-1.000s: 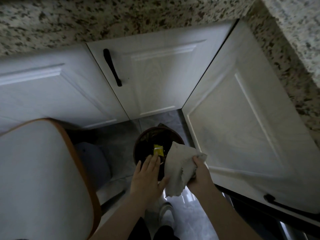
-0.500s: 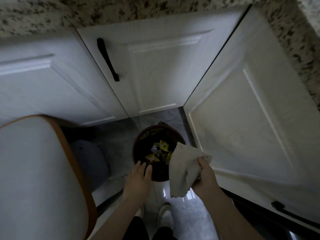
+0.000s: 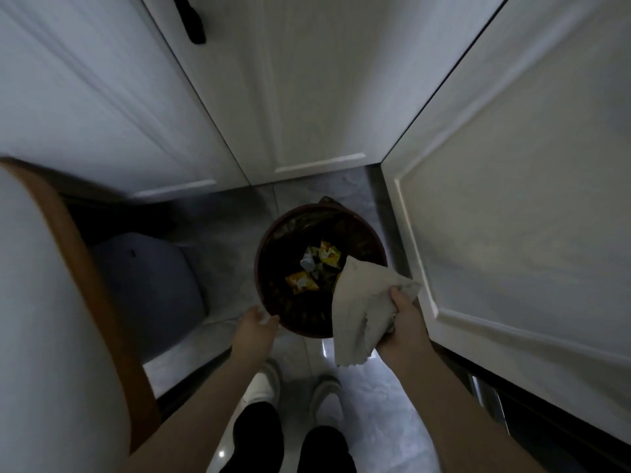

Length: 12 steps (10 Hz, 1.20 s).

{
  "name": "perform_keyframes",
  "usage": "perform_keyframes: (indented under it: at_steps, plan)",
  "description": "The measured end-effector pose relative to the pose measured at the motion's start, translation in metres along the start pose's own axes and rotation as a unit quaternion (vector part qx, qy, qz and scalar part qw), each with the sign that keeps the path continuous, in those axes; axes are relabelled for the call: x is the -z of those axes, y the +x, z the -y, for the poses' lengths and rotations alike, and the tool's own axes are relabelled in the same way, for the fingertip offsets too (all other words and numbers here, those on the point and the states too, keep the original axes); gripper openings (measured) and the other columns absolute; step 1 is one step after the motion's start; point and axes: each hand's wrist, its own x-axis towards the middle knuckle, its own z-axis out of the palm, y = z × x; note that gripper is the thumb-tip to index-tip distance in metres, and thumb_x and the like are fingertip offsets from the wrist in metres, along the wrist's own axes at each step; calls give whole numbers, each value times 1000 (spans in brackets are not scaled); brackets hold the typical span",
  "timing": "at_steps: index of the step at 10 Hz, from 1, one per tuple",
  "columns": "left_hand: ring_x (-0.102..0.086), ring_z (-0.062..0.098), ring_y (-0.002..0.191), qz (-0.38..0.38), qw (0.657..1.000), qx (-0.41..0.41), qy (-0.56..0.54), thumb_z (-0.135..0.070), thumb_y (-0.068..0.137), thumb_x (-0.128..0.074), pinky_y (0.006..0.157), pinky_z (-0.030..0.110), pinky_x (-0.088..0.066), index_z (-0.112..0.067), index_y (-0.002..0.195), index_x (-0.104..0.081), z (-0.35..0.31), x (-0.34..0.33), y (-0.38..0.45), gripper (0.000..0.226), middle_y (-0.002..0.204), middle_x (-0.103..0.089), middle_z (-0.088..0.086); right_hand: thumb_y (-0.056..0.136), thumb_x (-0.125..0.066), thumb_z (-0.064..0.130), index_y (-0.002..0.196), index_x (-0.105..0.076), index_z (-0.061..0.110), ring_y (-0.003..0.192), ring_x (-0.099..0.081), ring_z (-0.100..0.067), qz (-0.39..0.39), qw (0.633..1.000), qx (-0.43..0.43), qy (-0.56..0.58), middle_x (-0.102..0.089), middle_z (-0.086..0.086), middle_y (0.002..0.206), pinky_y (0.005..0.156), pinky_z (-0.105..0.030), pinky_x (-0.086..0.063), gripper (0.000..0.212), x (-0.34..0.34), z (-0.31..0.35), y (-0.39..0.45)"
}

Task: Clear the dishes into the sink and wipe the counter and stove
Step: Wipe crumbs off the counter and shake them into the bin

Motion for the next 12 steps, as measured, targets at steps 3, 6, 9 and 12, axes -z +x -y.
perform_keyframes:
  at_steps: [3, 6, 9, 12]
  plan:
    - [-54, 41, 112, 20, 982, 73, -171, -9, 93, -52, 76, 42, -49, -1, 133, -33, 9, -34, 51, 44, 130, -48, 19, 100, -34, 30, 135, -42, -2, 68, -49, -20, 44, 998, -21, -47, -57, -8, 69, 70, -28, -41, 48, 1, 5, 33]
    - [-60, 41, 96, -62, 997, 3, -56, -4, 89, -51, 78, 48, -54, 5, 116, -46, 1, -14, 46, 29, 110, -60, 24, 98, -40, 34, 127, -52, 4, 115, -56, -34, 53, 998, -8, -46, -55, -20, 131, 95, -42, -44, 43, -4, 18, 26]
    - [-58, 32, 89, -78, 996, -43, -29, -11, 90, -53, 64, 33, -49, 2, 114, -48, -50, 50, -45, 28, 99, -58, 14, 96, -45, 36, 124, -54, 11, 90, -60, -24, 96, 995, 4, -10, -65, -6, 97, 79, -40, -46, 39, -28, 54, -67]
    - [-58, 33, 102, -52, 992, -106, -37, -15, 92, -52, 78, 35, -50, -4, 118, -47, -122, 125, -174, 28, 106, -56, 11, 95, -49, 35, 127, -53, 9, 104, -57, -29, 143, 988, 44, 31, -61, -14, 118, 96, -41, -43, 42, -52, 129, -216]
